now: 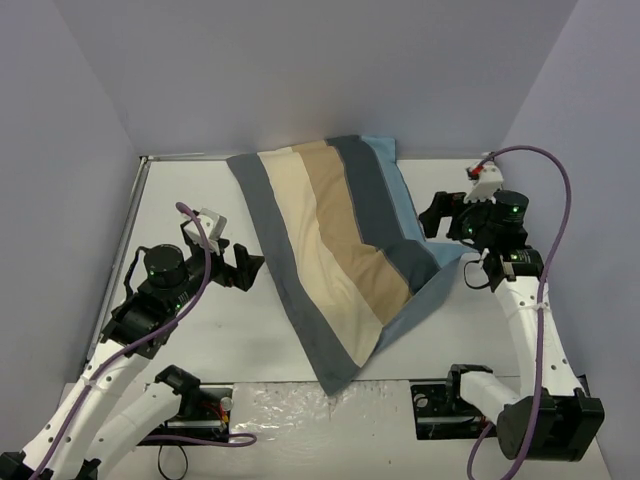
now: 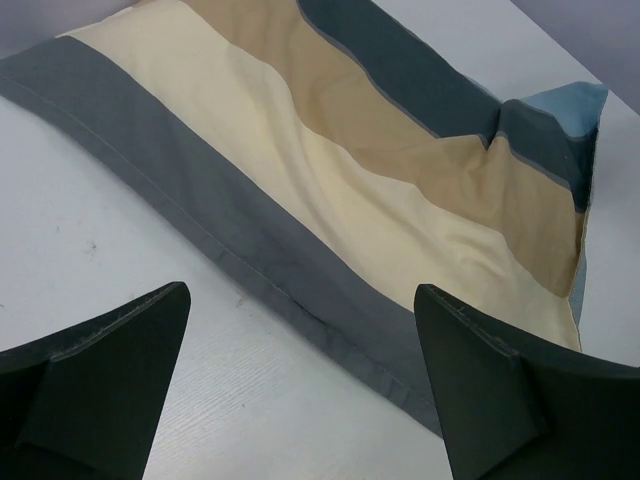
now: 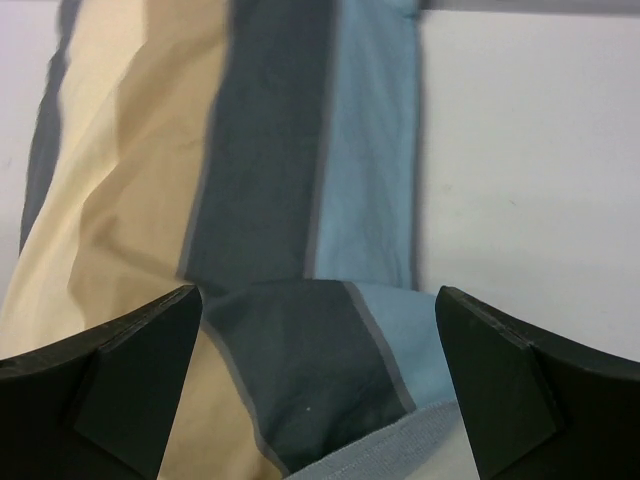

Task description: Remove the pillowcase from the pillow

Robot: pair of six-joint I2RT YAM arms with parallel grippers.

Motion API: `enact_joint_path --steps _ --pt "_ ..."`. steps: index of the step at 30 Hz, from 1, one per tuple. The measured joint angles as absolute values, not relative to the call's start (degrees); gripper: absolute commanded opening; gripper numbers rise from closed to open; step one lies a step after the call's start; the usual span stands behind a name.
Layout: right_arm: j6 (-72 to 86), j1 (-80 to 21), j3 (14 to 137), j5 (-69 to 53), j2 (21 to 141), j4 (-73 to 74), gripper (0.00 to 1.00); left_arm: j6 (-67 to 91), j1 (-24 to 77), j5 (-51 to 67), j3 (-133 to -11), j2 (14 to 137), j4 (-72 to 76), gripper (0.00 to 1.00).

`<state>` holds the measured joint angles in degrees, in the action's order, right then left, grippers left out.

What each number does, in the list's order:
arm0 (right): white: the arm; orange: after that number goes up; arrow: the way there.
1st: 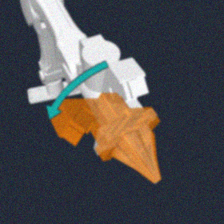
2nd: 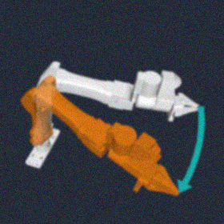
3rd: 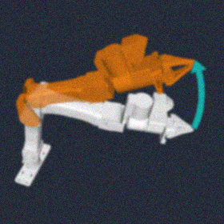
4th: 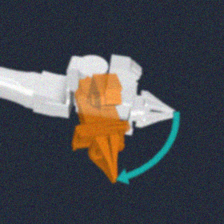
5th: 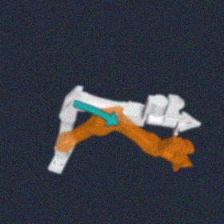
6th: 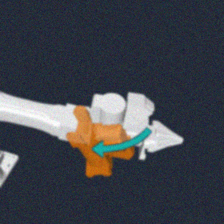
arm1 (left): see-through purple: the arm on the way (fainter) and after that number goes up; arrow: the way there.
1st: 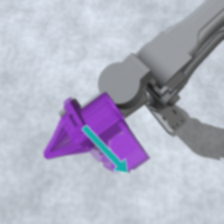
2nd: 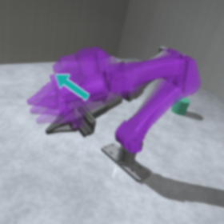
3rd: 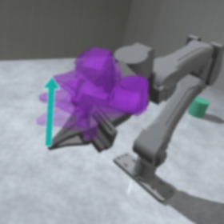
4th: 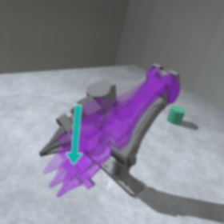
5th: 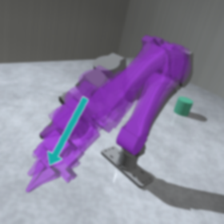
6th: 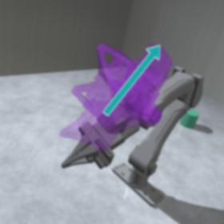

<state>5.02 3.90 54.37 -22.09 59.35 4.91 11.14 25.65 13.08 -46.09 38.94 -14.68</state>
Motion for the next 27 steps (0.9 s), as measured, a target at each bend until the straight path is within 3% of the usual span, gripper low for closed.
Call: enact_joint_path --steps 4,11,19,27 --pt "-11.18 -4.69 54.96 -28.51 59.86 9.43 1.0 11.14 25.65 13.15 -46.09 38.83 -14.68 0.94" --pt "-41.01 -28.97 61.47 -18.81 70.17 21.45 1.0 11.18 25.65 12.71 -46.09 38.41 -14.74 0.94" --pt "-68.82 -33.71 59.81 -17.04 73.03 28.56 1.0 11.16 25.65 9.96 -46.09 38.92 -15.73 0.94" --pt "-71.48 -42.74 55.92 -16.69 74.54 27.27 0.95 11.16 25.65 8.08 -46.09 37.71 -17.06 0.94"
